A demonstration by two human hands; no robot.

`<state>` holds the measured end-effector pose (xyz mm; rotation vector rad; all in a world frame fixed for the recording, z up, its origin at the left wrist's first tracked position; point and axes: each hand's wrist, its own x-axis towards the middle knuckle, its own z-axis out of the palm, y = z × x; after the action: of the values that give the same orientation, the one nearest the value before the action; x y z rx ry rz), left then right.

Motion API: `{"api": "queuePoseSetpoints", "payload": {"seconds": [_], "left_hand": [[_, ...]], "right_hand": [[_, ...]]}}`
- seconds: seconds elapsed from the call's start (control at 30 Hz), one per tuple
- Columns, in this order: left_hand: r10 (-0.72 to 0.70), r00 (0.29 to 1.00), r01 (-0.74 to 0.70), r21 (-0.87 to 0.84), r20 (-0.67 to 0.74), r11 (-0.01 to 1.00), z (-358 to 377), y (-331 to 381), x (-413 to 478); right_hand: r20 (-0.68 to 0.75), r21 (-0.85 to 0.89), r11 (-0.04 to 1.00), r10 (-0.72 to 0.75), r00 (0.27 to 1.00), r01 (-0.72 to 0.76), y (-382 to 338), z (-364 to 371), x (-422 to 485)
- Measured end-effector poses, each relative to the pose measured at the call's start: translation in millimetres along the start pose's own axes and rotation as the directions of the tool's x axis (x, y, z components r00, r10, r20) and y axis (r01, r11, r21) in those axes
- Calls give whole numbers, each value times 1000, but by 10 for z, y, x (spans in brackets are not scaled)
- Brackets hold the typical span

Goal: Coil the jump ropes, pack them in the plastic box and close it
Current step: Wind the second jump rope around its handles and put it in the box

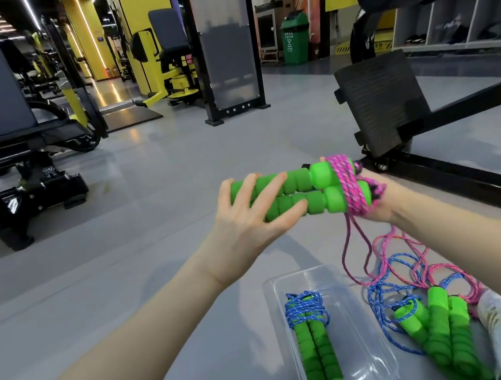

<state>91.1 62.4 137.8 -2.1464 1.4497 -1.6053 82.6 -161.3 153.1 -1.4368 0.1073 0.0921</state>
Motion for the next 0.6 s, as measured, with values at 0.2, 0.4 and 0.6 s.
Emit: {"api": "queuePoseSetpoints", "payload": {"seconds": [0.2, 0.4, 0.6], "left_hand": [[-136, 989, 127, 146, 55, 981, 0, -188, -170], [-182, 976, 147, 253, 122, 956, -11, -390, -358], [-185, 952, 104, 313, 243, 944, -42, -478, -522]], "right_hand": [[56, 105, 983, -157, 986, 150, 186, 232, -45], [136, -165, 978, -105, 985, 127, 208, 445, -186], [214, -461, 869, -87, 973, 179, 4, 469, -208]]}}
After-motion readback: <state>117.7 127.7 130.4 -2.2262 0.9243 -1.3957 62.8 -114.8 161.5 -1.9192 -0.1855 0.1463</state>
